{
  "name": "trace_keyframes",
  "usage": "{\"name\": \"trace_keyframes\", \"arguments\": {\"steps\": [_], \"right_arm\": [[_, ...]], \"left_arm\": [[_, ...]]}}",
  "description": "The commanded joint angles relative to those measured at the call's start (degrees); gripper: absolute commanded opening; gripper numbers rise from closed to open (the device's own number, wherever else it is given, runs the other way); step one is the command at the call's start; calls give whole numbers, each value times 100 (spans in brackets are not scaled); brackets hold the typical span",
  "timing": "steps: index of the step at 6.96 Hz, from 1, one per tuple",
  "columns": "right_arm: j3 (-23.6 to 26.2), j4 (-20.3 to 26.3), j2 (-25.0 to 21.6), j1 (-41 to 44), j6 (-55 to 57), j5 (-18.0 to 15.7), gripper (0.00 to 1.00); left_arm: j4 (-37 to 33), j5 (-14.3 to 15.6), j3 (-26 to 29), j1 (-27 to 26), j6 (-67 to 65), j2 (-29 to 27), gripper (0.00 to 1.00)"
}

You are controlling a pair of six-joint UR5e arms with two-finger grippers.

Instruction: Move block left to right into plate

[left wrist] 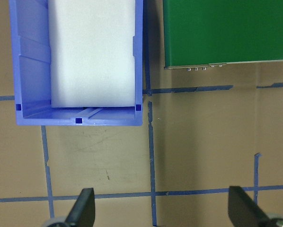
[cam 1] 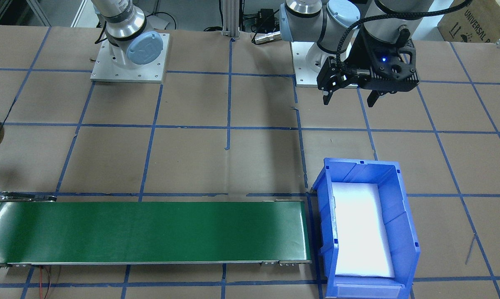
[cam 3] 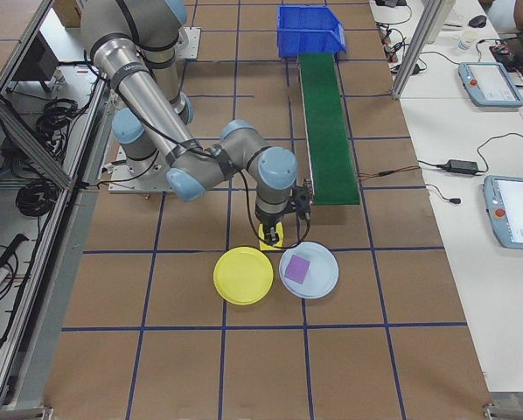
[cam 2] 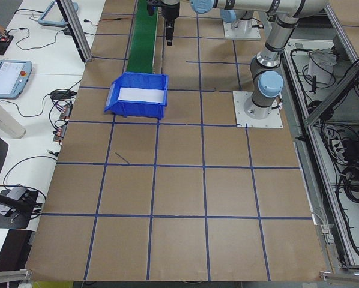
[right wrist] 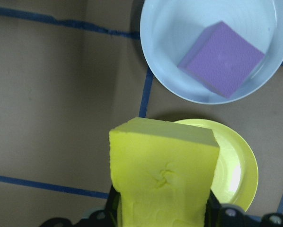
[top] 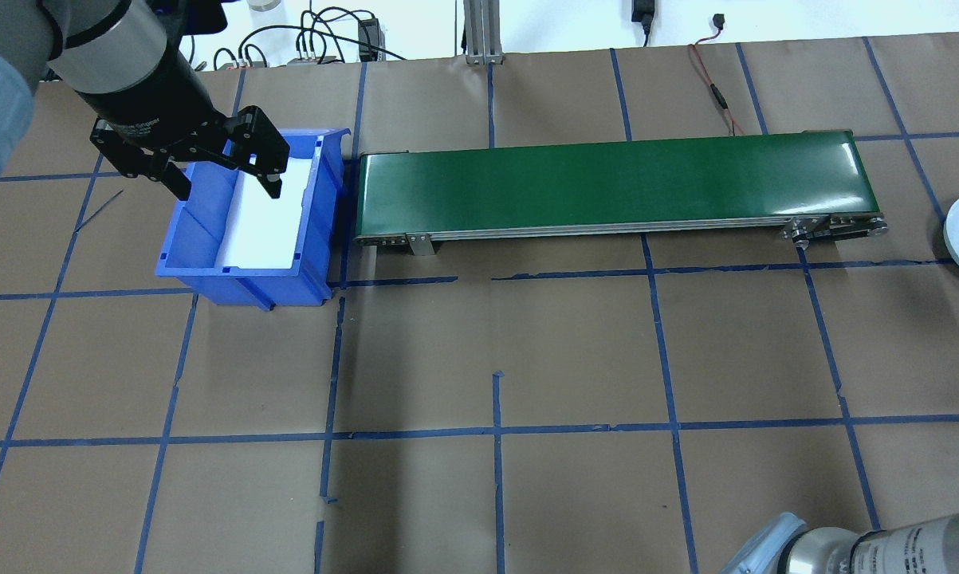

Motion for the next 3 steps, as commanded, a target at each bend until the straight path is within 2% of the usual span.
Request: {"name": "trace_keyframes", "arguments": {"steps": [1,3], "right_arm": [[526,-169,38,-791,-533,32,31],[818,-566,151,-942,-675,15,31]], "left_arm": [[0,-8,0,0,0,0,100],[0,1,0,0,0,0,100]]}}
